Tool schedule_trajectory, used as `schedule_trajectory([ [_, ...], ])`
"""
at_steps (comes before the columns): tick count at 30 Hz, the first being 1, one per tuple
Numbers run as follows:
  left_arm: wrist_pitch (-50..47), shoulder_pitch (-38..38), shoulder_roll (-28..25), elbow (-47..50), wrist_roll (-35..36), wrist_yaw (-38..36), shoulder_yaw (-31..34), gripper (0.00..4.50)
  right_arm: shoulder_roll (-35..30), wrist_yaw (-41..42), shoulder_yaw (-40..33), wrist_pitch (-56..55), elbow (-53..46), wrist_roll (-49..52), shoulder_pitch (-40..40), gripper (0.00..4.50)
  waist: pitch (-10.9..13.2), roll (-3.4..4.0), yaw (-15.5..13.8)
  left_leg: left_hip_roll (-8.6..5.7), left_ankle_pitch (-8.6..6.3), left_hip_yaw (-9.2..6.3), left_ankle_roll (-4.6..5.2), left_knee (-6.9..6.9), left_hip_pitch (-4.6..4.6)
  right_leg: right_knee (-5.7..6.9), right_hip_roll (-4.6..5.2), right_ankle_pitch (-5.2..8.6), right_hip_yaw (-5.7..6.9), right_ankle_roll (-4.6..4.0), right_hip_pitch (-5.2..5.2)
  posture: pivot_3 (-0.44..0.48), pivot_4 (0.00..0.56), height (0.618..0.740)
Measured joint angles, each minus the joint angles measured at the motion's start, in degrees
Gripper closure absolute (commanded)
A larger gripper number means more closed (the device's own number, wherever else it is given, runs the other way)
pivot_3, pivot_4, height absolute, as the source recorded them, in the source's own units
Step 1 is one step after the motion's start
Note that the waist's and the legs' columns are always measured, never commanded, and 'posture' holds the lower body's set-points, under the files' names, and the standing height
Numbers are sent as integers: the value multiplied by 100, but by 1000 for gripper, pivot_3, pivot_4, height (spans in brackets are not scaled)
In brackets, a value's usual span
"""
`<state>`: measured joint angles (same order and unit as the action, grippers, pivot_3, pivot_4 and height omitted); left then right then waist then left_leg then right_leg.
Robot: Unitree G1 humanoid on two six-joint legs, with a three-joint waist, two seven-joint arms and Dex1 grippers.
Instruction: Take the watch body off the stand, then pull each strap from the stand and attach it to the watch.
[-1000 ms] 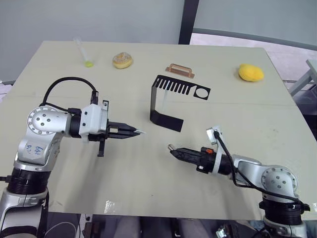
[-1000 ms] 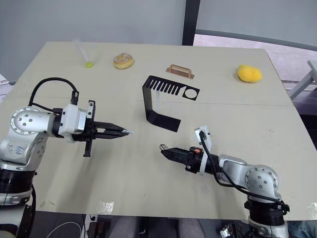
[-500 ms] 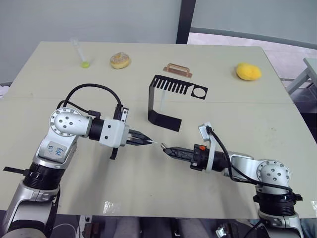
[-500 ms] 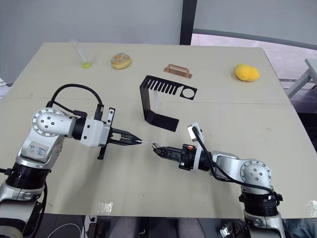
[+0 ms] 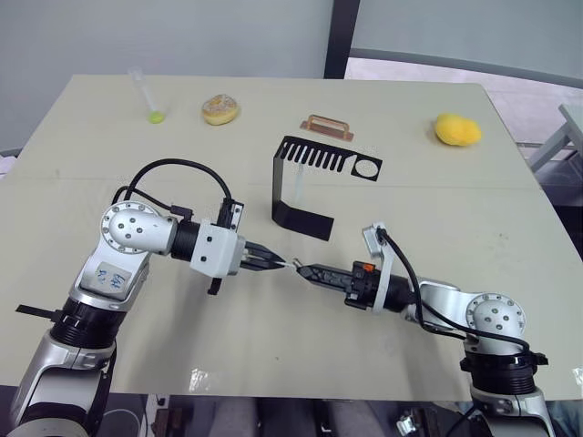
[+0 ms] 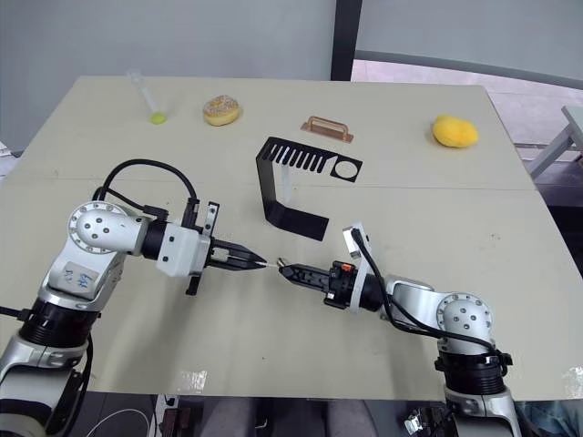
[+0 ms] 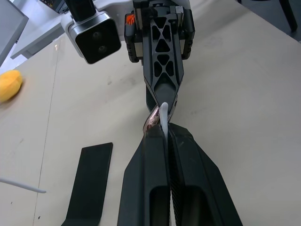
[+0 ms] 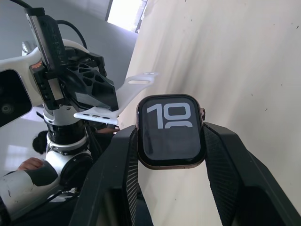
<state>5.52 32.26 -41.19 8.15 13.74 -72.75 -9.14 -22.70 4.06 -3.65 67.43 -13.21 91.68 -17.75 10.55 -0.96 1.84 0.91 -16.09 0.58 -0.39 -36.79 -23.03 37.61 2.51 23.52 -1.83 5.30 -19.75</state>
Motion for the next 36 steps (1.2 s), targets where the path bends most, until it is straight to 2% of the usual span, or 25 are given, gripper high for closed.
schedule_trajectory([
  [36, 135, -61, 40, -234, -205, 196, -62, 4500, -234, 0, 229, -115, -17, 118, 14, 2990, 0, 0, -4, 0, -2, -4, 4, -21, -11, 5, 1, 0, 2, 0, -2, 0, 150, 740],
])
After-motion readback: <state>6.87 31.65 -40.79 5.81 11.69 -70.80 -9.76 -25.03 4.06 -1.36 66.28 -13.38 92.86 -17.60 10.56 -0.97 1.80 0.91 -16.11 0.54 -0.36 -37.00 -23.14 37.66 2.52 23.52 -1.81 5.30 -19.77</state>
